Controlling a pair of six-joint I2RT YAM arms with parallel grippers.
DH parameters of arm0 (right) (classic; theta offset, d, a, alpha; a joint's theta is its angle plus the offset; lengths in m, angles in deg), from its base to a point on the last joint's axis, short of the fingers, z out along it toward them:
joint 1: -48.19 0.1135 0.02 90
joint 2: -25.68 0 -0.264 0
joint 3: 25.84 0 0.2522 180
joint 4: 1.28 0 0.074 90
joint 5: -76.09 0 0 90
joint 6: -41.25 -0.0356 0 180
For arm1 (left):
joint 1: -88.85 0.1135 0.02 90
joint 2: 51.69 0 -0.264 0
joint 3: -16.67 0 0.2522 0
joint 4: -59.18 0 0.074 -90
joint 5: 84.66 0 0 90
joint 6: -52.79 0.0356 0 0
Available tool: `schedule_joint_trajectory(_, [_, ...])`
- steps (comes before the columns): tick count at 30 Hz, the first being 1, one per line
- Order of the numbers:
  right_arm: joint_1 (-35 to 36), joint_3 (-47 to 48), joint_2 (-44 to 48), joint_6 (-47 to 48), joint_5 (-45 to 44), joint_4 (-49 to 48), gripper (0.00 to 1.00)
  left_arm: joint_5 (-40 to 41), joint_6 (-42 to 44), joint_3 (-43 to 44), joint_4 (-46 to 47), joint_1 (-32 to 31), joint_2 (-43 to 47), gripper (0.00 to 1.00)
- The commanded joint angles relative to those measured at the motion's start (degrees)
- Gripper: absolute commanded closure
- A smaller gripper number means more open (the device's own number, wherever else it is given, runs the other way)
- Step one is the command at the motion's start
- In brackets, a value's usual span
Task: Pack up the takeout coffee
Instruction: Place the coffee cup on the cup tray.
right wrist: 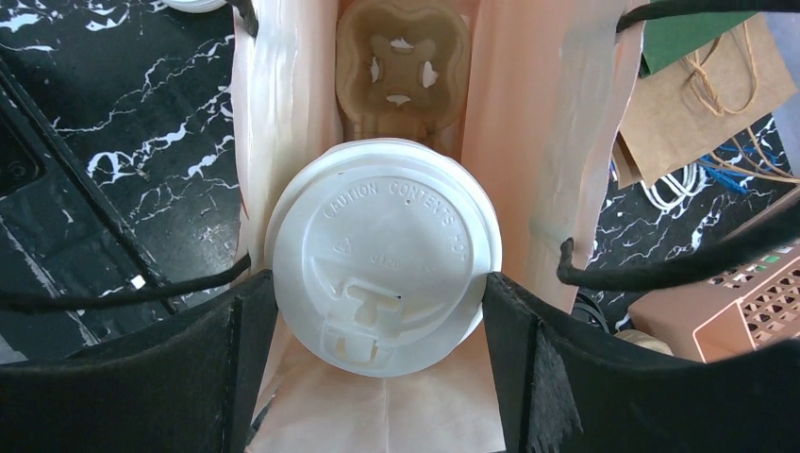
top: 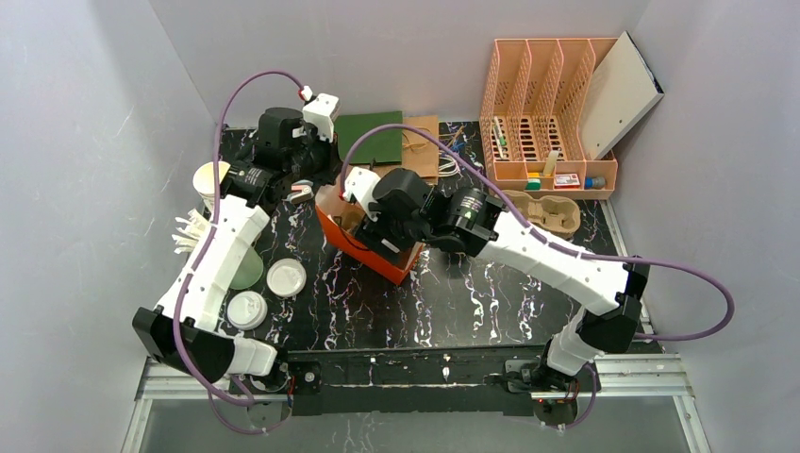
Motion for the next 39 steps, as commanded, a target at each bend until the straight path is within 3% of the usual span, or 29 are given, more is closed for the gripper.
schedule_joint_trajectory(1, [2.1, -2.1, 0.5, 0.8, -5.6, -3.2, 0.42, -1.2, 0.3, 0.6, 1.3, -0.7, 3.4, 1.0])
schedule_joint_trajectory(13, [4.2, -16.6, 5.7, -0.4, -10.7, -14.3, 0.43, -4.0, 0.5, -6.0, 5.0, -3.1, 9.5, 1.0])
schedule_joint_trajectory(23, [4.4, -20.4, 6.5, 1.3, -11.8, -19.8, 0.43, -1.7, -2.1, -9.7, 5.8, -3.7, 11.0, 1.0])
schedule_joint_trajectory(28, [4.3, -25.1, 7.9, 4.9, -12.5, -25.8, 0.45, -2.9, -5.3, -12.4, 11.2, -3.8, 12.3, 1.0])
schedule_joint_trajectory(36, [3.9, -22.4, 9.0, 1.6, -13.4, -23.3, 0.44, -6.1, -9.9, -13.2, 16.4, -4.8, 10.1, 1.0])
schedule_joint_trajectory(39, [3.8, -20.2, 8.6, -2.3, -13.9, -20.0, 0.47, -2.0, -12.7, -15.6, 17.3, -5.7, 11.5, 1.0])
